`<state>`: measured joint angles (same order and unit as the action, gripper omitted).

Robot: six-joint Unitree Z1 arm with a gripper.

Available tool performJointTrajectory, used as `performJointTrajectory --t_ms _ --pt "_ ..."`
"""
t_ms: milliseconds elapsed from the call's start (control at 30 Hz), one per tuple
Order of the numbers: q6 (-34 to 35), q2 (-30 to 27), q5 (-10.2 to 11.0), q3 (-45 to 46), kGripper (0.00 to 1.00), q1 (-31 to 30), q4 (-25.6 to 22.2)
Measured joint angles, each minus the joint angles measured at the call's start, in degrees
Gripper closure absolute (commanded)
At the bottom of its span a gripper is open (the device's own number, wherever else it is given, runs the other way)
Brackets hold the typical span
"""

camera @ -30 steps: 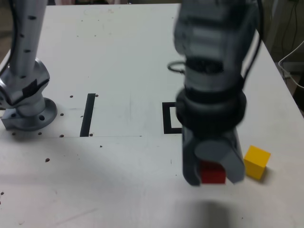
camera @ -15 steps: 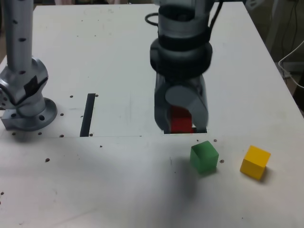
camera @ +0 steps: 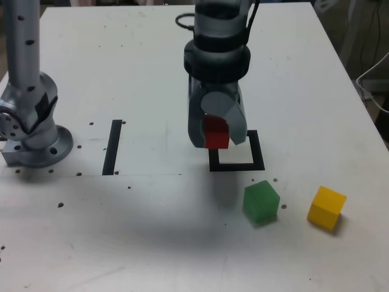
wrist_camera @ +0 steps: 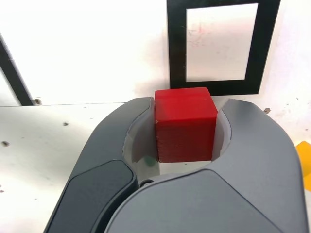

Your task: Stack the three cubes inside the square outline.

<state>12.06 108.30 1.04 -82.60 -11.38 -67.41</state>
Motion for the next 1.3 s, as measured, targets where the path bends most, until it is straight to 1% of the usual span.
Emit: performJointTrajectory --t_ms 133,267,467,733,867,1067,1133,1200,1300 --pt "-0.2 0.1 -0.3 2.6 0.8 0.8 3.3" --pt "-0.8 0.8 -0.2 3.7 0.79 1.8 5.2" --pt "-2.8 2.5 0.8 3.8 0.78 3.7 5.6" --pt "-4.4 6.0 1.4 2.1 0.78 5.4 6.1" --pt "-4.7 7.0 1.3 1.0 0.78 5.5 6.5" --pt "-5.2 7.4 0.1 -0.2 0.78 5.5 6.7" --pt "-5.2 7.6 0.1 -0.2 0.76 5.5 6.7" --pt "-5.3 7.7 0.1 -0.2 0.73 5.5 6.8" --pt "-5.3 7.7 0.1 -0.1 0.62 5.5 6.8"
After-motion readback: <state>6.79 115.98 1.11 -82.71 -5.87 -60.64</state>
